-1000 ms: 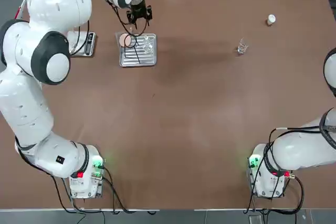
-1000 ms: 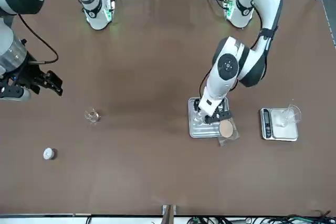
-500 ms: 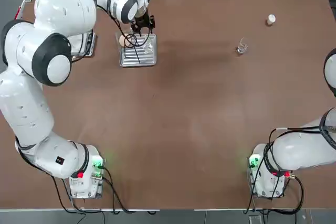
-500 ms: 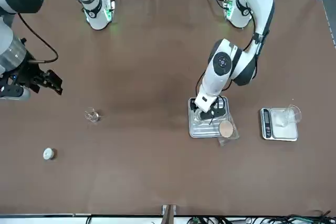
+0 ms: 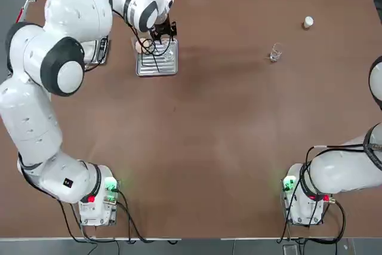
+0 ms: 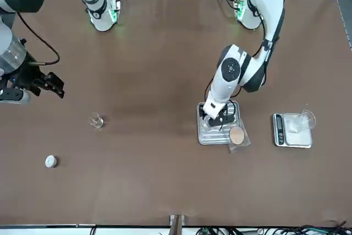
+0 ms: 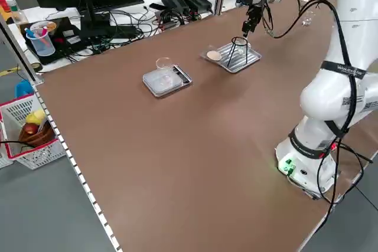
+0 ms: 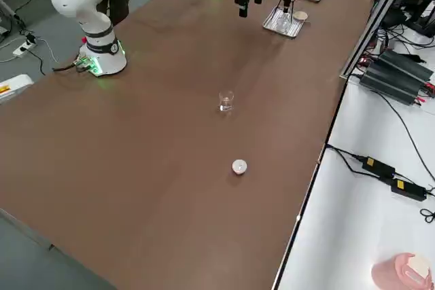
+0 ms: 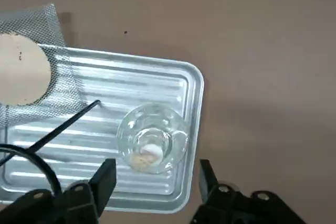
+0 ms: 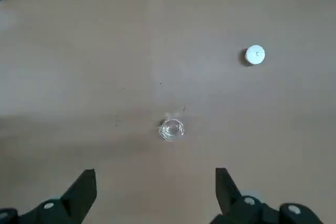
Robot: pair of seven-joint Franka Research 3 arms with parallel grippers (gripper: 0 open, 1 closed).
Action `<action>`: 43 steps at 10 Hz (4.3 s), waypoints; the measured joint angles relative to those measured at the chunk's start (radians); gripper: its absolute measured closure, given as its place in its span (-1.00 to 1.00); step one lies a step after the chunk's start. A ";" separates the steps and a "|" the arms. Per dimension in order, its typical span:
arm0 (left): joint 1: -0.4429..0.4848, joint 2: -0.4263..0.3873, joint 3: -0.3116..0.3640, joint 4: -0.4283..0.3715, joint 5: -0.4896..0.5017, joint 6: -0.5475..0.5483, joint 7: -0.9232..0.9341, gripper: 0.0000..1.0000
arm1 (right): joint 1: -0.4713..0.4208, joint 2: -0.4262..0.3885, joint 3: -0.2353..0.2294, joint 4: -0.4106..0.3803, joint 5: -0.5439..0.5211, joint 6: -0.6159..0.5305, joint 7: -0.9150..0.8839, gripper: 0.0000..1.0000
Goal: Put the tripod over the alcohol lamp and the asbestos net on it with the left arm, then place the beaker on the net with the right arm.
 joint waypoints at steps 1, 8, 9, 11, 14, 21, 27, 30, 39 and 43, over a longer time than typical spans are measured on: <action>0.000 0.014 0.000 0.000 0.009 0.008 0.000 -0.42 | -0.001 0.000 -0.002 -0.001 0.000 0.000 0.000 -1.00; 0.004 0.039 0.002 0.000 0.048 0.014 -0.001 -0.02 | -0.001 -0.001 -0.005 -0.002 -0.001 -0.001 0.000 -1.00; 0.003 0.040 0.002 0.000 0.048 0.014 -0.001 -0.02 | 0.001 -0.001 -0.004 -0.003 -0.002 -0.001 0.000 -1.00; -0.001 0.046 0.002 0.001 0.048 0.014 -0.001 -0.01 | 0.003 -0.001 -0.004 -0.004 -0.002 -0.001 -0.001 -1.00; 0.000 0.051 0.002 0.004 0.049 0.017 0.009 0.16 | 0.003 -0.001 -0.004 -0.004 -0.003 0.000 -0.001 -1.00; -0.002 0.068 0.002 0.017 0.059 0.018 0.030 0.15 | -0.014 -0.002 -0.010 -0.002 -0.009 0.002 -0.001 -1.00; 0.002 0.077 0.004 0.034 0.081 0.020 0.030 0.27 | -0.022 -0.017 -0.010 0.007 -0.010 -0.031 -0.006 -1.00; 0.002 0.077 0.004 0.038 0.081 0.020 0.029 0.34 | -0.028 -0.018 -0.011 0.007 -0.011 -0.031 -0.016 -1.00; 0.001 0.077 0.003 0.045 0.081 0.019 -0.013 0.47 | -0.042 -0.018 -0.011 0.017 -0.015 -0.028 -0.029 -1.00; 0.001 0.073 -0.012 0.140 0.080 -0.102 -0.047 0.47 | -0.047 -0.018 -0.011 0.018 -0.015 -0.026 -0.033 -1.00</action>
